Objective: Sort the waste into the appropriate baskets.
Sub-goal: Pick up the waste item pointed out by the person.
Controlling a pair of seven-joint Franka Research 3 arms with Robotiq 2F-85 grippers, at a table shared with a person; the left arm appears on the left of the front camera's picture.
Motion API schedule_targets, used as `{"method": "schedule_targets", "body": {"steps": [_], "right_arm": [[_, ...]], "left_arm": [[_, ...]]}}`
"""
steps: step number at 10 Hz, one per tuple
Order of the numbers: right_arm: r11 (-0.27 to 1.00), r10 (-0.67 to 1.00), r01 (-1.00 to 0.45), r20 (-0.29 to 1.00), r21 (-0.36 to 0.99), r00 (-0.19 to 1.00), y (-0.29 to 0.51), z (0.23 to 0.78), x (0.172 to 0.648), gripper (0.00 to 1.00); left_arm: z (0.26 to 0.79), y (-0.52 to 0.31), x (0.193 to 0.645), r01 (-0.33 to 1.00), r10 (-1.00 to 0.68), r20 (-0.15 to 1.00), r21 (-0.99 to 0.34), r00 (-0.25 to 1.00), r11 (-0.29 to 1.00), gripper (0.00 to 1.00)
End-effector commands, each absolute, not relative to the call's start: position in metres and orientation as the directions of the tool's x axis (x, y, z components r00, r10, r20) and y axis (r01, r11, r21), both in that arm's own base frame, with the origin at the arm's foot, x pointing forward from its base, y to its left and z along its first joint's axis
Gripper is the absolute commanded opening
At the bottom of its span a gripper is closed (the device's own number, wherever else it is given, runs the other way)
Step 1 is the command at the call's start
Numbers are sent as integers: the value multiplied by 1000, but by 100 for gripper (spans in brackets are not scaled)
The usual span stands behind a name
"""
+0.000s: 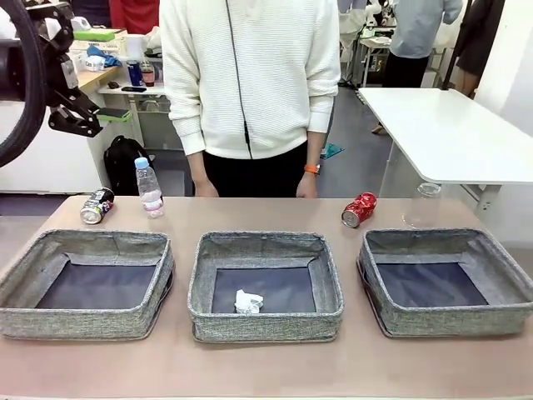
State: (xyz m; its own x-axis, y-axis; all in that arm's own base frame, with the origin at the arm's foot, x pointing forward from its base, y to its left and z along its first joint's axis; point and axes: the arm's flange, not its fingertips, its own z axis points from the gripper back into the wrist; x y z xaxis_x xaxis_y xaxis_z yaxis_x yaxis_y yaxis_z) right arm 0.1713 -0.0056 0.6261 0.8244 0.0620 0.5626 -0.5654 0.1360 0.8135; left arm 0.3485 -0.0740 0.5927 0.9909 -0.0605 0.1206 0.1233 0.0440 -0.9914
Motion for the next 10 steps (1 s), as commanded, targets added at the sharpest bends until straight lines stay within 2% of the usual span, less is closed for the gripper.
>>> {"method": "schedule_targets", "body": {"steps": [1,10], "right_arm": [[114,61,-589,586,800,808,-4,630,173,100],[114,61,-589,586,800,808,-4,630,173,100]], "left_arm": [[590,-71,347,141,-81,137,-989,987,48,100],[590,-71,347,141,-81,137,-989,987,48,100]]}}
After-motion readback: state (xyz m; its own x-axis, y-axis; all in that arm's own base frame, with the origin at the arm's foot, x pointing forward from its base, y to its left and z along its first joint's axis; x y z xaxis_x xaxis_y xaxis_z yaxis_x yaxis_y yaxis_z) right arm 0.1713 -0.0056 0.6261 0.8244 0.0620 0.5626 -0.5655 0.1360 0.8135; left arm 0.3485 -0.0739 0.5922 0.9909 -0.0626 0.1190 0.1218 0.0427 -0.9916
